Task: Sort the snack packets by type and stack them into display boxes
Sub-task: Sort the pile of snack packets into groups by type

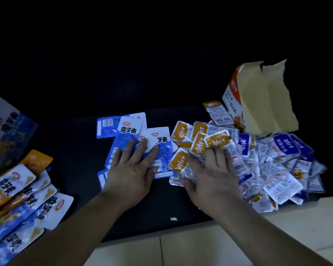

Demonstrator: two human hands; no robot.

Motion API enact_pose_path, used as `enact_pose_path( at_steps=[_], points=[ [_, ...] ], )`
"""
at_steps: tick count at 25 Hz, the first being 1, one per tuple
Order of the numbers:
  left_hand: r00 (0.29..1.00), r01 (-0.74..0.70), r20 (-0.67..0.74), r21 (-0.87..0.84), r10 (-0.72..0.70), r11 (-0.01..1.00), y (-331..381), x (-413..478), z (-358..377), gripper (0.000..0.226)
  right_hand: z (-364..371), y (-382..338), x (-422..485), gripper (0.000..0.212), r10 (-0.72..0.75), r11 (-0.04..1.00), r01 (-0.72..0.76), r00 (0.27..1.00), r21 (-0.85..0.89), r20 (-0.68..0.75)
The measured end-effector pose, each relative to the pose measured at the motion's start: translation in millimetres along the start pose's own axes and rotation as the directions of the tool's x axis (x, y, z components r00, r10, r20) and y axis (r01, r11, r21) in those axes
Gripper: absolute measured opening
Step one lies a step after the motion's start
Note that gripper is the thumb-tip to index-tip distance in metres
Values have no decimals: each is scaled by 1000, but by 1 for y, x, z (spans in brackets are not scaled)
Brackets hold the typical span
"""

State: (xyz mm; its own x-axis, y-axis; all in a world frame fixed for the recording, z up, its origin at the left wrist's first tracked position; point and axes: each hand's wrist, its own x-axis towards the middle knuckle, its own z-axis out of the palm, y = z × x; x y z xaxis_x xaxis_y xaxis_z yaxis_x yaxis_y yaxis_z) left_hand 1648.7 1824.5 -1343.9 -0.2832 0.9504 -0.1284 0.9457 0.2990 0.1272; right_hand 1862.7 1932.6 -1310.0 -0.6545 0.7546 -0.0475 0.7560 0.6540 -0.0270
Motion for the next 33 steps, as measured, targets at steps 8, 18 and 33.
enact_pose_path(
  at_steps=[8,18,33],
  points=[
    [957,115,-240,-197,-162,974,-34,-33,0,57,-6,-20,9,71,-19,1000,19,1000,5,7],
    [932,95,-325,-216,-163,972,-41,-49,-14,61,2,-42,20,50,-141,964,152,988,221,-64],
    [870,187,-225,-673,-439,716,-81,-90,-25,57,12,-92,12,56,-225,801,165,974,576,35]
  ],
)
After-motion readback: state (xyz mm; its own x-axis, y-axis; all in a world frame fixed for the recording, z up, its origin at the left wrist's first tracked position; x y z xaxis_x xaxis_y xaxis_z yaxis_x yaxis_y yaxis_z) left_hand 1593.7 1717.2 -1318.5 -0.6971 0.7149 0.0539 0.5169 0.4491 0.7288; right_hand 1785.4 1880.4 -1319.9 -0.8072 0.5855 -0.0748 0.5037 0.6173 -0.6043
